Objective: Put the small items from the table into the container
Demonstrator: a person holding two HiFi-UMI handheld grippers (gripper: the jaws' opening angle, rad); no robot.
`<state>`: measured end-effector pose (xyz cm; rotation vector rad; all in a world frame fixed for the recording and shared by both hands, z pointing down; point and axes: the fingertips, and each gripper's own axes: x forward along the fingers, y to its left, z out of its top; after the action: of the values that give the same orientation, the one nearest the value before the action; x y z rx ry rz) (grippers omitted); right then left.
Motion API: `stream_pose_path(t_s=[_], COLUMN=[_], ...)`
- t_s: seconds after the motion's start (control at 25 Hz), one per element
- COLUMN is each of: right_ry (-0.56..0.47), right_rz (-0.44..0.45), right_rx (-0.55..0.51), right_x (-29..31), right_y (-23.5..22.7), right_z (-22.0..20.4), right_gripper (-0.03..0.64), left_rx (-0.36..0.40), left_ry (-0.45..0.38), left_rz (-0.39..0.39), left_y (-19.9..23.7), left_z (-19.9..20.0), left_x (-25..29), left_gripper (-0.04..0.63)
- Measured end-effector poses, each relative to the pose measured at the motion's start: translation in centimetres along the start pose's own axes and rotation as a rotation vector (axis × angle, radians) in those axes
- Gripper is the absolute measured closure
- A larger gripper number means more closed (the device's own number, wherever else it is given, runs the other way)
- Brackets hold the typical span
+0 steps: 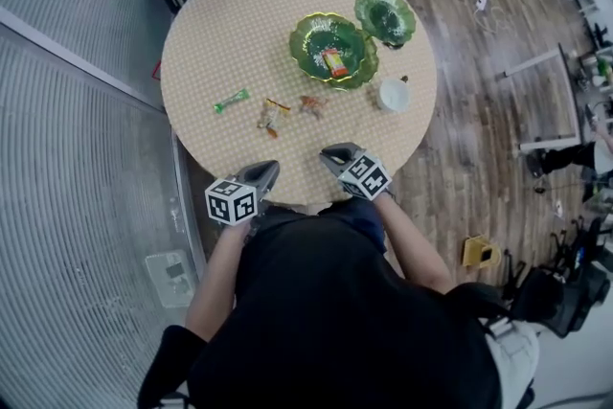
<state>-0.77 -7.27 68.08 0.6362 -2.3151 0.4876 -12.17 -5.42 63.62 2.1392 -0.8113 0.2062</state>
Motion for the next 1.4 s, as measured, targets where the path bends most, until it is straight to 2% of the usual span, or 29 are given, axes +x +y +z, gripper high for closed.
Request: stream_pose_path(t_s=[0.32,0.6,0.72,0.96,1.24,1.32,1.4], right_ry=[0.011,0.02,0.025,0.049,0.052,0.045,0.04], right_rz=[0.007,0.017,0.019,0.012,0.004,-0.001,-0.002], right_rx=[-0.07,-0.153,-0.165,-0.201,-0.218,-0.224,-0.225], right_x=[-0.4,1.0,2.5,5.9,8.6,8.6,8.5], right_y=[-2.9,-6.9,-8.7,-10.9,-12.3,-12.5,-12.6], right_z=[1.8,2.4,2.2,1.0,0.3,0.4,0.5], right_gripper=[0.575,0.566,0.443,0.383,0.387,0.411,0.47], left_rx=[-0.024,-0.061,-0.09,-0.17,-0.218,-0.23,-0.237], left_ry=[0.015,-0.004,-0.027,-0.081,-0.119,-0.129,-0.135], left_rz=[0.03,0.123,0.174,0.272,0.355,0.37,0.38], left_y=[-1.3,-3.3,-4.1,-5.4,-5.9,-6.0,-6.1], left_z=[0.3,0.4,-0.2,-2.2,-3.9,-4.1,-4.3], left_x=[0.9,2.1,2.4,2.4,2.5,2.4,2.5], left_gripper=[0.592,0.592,0.592,0.592,0.592,0.592,0.592])
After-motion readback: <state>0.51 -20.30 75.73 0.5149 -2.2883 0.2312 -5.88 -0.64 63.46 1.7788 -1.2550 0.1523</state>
